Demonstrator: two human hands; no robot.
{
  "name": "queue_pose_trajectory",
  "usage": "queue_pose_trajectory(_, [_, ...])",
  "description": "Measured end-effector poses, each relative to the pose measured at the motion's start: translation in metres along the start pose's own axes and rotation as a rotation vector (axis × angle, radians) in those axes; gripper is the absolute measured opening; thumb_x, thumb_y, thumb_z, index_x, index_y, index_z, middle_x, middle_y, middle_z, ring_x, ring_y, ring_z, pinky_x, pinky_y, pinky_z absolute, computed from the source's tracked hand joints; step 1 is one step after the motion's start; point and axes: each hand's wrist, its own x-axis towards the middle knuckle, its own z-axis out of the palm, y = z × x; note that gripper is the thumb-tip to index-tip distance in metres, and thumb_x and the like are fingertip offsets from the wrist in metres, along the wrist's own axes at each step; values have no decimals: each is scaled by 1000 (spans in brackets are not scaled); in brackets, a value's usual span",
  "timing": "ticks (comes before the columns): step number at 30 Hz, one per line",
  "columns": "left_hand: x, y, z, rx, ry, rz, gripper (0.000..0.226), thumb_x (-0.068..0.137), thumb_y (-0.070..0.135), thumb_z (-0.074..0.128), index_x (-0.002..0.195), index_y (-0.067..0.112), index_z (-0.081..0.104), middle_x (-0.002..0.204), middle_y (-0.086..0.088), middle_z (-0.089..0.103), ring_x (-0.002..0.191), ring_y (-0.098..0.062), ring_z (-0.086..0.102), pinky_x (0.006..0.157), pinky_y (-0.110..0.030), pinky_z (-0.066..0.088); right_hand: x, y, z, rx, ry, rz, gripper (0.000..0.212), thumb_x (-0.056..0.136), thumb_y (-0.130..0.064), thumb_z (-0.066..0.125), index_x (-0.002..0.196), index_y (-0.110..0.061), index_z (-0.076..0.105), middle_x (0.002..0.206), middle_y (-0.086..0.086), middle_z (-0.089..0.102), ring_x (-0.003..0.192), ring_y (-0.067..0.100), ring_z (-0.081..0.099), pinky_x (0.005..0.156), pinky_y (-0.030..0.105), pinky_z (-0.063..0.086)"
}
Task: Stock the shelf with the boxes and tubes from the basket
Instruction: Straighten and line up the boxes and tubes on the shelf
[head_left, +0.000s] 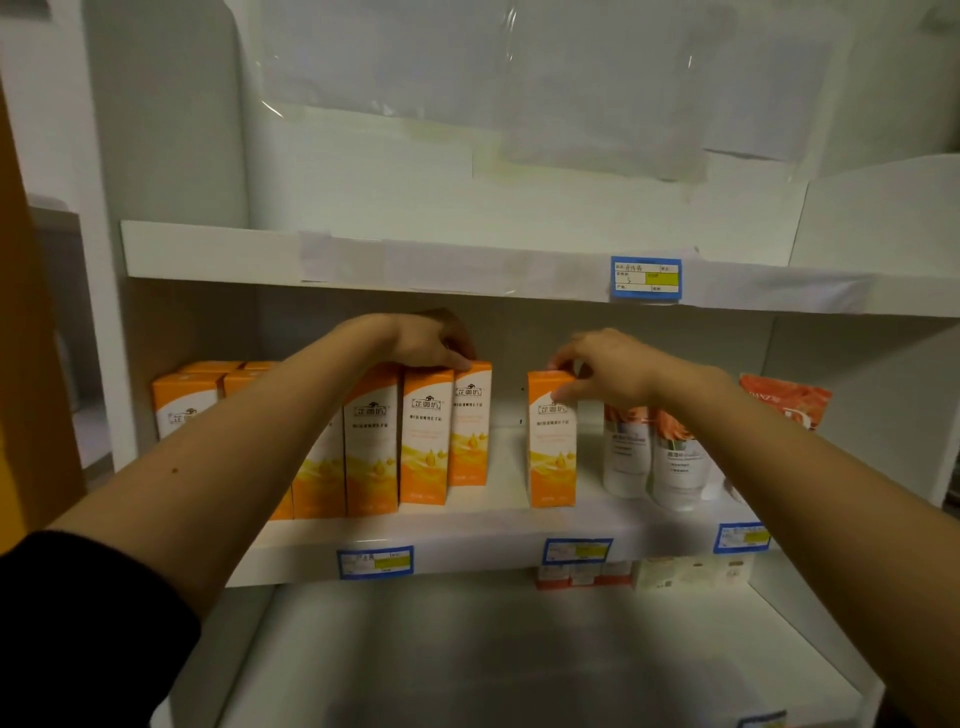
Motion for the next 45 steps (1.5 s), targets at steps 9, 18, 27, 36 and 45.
queue_pose_trajectory(9, [-3,5,-3,-68,-41,-26,39,92,38,48,129,25,49,126,-6,60,113,-25,58,101,-44,46,15,-27,7,124,22,-93,36,86,-26,62,119,-12,59,124,8,60,108,20,57,86,26,42])
queue_pose_trajectory(18, [-17,0,-10,-57,59,-6,44,94,42,41,135,25,43,139,-1,49,124,-23,48,109,-41,36,31,-47,14,151,35,-88,39,84,-29,64,120,-16,58,122,8,61,109,24,58,95,37,48])
queue_pose_trajectory(27, [-47,-28,-20,-28,179,-26,46,96,38,39,138,21,41,145,-2,43,133,-22,40,114,-39,29,28,-48,21,113,128,-71,41,81,-36,66,117,-22,54,119,3,58,100,18,56,83,35,49])
queue_pose_trajectory(36, [-96,-92,-32,-193,166,-221,56,90,47,45,139,21,38,142,-3,46,128,-25,45,112,-43,34,34,-91,11,84,183,-215,64,79,-50,61,133,-20,44,135,5,49,122,21,46,97,35,41])
queue_pose_trajectory(45, [-118,-100,-44,127,-4,-225,89,71,39,75,143,14,29,144,-4,42,126,-25,47,97,-32,45,62,-159,15,26,39,-303,81,78,-60,57,141,-17,32,146,6,40,133,25,38,109,41,27])
